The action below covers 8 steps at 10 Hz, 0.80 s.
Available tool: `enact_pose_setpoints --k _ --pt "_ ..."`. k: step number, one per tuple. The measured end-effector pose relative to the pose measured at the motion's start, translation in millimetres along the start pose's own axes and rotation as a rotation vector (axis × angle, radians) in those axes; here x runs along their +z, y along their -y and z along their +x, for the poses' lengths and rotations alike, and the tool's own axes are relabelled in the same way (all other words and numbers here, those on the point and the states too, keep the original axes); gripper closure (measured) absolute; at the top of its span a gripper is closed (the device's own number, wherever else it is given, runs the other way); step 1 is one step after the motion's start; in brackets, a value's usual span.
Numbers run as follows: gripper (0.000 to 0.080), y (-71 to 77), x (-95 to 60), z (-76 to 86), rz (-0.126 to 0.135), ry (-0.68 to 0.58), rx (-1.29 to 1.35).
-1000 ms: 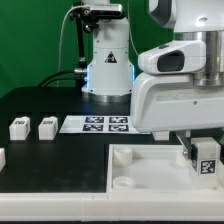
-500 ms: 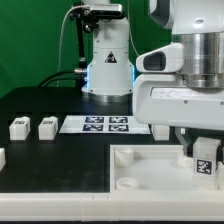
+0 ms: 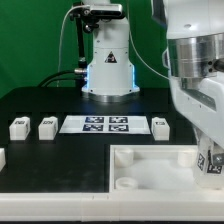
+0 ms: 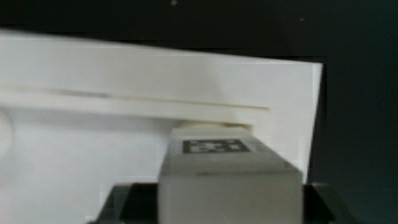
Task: Assemble one leg
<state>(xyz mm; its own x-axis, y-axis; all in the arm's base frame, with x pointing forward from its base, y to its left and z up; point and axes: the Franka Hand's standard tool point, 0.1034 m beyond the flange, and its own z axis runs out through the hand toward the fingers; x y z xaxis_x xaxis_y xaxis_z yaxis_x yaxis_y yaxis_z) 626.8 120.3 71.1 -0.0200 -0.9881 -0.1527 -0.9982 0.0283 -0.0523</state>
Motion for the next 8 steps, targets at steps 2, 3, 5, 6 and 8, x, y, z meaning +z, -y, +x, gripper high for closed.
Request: enact_pose_setpoints --k 2,3,5,6,8 --pt "0.0506 2.4 0.3 1.5 -0.011 0.006 0.146" --pt "0.0506 1.7 0.7 2.3 -0.015 0.006 0.216" --pt "0.0506 0.8 0.9 2.5 -0.021 0.008 0.274" --pt "0.0445 0.7 1.0 2.2 -0.021 0.009 0.237" --pt "0.028 -5.9 3.0 3.0 -0.055 0.008 0.059"
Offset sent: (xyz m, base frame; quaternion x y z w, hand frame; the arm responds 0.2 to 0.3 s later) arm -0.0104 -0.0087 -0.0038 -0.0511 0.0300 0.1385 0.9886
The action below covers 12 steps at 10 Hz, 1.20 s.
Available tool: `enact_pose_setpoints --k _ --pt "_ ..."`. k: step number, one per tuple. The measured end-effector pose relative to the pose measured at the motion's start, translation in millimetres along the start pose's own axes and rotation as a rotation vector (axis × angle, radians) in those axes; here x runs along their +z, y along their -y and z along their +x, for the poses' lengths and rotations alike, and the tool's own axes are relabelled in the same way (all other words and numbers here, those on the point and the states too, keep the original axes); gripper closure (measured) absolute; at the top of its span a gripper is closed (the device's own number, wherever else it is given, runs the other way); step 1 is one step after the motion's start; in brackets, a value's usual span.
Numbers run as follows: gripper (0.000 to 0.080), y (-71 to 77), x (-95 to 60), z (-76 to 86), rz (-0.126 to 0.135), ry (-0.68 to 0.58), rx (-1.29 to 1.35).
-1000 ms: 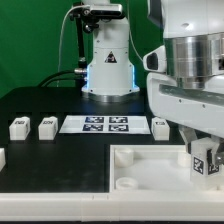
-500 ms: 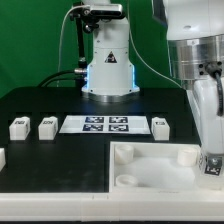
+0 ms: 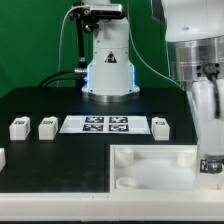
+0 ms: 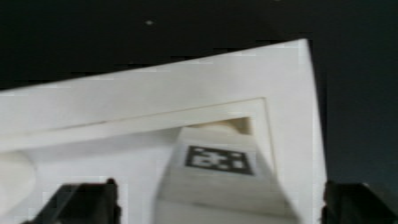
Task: Assemble one leg
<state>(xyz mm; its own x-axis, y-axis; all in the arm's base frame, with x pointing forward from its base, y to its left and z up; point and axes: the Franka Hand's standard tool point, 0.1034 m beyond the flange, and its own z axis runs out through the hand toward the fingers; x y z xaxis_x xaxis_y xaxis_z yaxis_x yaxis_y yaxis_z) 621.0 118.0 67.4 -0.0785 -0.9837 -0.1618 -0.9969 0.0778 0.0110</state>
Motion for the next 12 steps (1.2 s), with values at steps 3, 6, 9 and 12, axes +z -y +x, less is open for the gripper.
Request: enact_pose_setpoints --k 3,6,9,12 --pt "0.0152 -5.3 -0.2 -6.7 -0.04 -0.027 -0.417" --pt "0.015 -8.0 -1.0 -8.2 -0.1 -0.121 -0.933" --pt "0.015 1.4 -4.0 -8.9 -0.09 -0.135 -1.362" --pt "0.015 8.4 -5.4 0.1 -0.052 -0.162 -1.486"
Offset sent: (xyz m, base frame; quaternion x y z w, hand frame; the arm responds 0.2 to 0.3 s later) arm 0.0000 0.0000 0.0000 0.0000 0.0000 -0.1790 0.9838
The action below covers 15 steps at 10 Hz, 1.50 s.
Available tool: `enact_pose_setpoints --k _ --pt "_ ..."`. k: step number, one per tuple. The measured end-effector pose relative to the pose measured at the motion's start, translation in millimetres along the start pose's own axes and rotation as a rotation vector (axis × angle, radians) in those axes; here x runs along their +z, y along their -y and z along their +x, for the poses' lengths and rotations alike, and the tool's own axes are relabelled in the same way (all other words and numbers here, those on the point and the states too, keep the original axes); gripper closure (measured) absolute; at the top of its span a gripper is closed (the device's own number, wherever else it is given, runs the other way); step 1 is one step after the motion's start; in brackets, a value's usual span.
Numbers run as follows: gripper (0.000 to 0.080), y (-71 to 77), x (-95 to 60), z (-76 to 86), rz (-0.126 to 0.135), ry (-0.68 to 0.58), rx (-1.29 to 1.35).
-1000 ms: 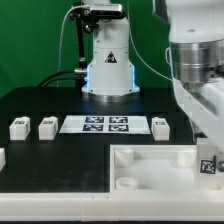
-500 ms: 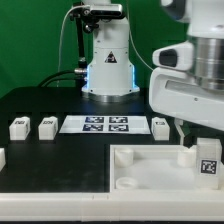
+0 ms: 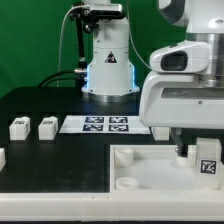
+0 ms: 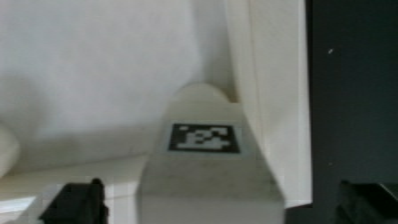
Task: Assemble one leg
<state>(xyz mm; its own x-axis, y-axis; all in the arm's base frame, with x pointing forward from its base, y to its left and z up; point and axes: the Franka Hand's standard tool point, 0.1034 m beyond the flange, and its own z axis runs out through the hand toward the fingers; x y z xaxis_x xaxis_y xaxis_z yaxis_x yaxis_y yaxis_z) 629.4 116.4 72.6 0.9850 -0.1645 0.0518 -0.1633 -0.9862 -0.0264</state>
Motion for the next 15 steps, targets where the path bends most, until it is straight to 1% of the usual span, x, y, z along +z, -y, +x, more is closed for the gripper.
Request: enact_pose_setpoints --k 1,2,3,4,5,8,9,10,11,12,13,14,15 --pt "0.0194 1.7 0.6 -0.9 0.001 0.001 0.007" --pt "0.0194 1.9 0.8 -1.1 0.0 0.002 0.027" --pt "0.037 1.7 0.9 -1.1 0.0 0.002 0.03" --pt "0.037 2.7 1.1 -1.5 0.004 0.003 0.12" --pt "0.0506 1.8 1.4 -1.4 0.003 0.004 0.193" --pt "0.0506 -0.3 1.7 -1.4 0.003 0.011 0.485" --pt "0.0506 -1.3 1.7 -1.3 -0.004 0.036 0.64" --pt "0.0506 -4.9 2.3 1.0 0.026 0.051 0.812" --pt "0.0506 -7.3 2.7 -1.8 0.079 0.065 0.999" --pt "0.0506 -6.2 3.2 -4.5 0.119 0.089 1.213" --pt "0.0506 -4.6 3.5 -4.6 0.14 0.111 1.363" --pt "0.0506 -3.5 3.6 -4.6 0.154 0.12 1.467" --pt "0.0506 -3.7 3.6 -4.4 0.153 0.131 1.602"
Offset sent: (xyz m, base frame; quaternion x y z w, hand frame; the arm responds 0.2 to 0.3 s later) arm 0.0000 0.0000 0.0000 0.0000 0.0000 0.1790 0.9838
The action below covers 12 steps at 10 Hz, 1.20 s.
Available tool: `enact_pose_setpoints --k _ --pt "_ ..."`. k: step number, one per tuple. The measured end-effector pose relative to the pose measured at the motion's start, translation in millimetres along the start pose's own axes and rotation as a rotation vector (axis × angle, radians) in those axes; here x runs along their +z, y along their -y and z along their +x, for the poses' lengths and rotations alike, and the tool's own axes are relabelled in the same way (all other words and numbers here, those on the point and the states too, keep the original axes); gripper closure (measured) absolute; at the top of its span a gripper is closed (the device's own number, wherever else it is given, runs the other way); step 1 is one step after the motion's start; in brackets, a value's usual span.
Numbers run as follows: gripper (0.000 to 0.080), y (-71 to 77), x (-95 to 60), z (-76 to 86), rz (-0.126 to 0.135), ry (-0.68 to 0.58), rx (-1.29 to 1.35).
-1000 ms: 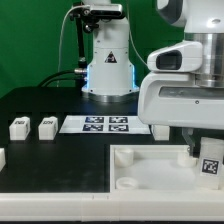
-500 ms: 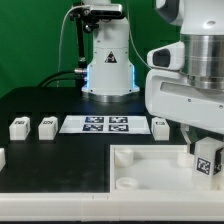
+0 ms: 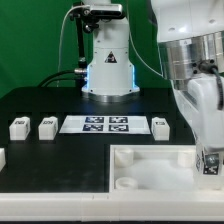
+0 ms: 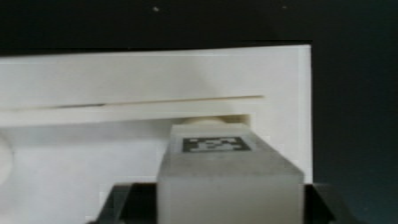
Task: Assemble one leg
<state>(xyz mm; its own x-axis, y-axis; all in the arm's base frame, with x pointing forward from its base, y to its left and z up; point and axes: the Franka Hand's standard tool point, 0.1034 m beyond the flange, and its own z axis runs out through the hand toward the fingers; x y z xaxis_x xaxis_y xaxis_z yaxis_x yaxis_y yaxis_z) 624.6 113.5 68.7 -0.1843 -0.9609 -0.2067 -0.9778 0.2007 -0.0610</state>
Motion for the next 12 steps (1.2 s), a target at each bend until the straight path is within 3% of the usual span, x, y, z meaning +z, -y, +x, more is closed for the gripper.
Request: enact_pose_setpoints --k 4,7,9,12 --pt "0.0505 1.3 -1.6 3.7 -0.006 -0.008 0.251" --pt "0.0504 0.5 -0.9 5.3 -0.007 -0.015 0.256" --pt "0.0189 -0.5 -0.3 3.2 -0.007 -0.015 0.251" --pt "0.0152 -24.5 -18.0 -22.5 -0.003 0.003 0.217"
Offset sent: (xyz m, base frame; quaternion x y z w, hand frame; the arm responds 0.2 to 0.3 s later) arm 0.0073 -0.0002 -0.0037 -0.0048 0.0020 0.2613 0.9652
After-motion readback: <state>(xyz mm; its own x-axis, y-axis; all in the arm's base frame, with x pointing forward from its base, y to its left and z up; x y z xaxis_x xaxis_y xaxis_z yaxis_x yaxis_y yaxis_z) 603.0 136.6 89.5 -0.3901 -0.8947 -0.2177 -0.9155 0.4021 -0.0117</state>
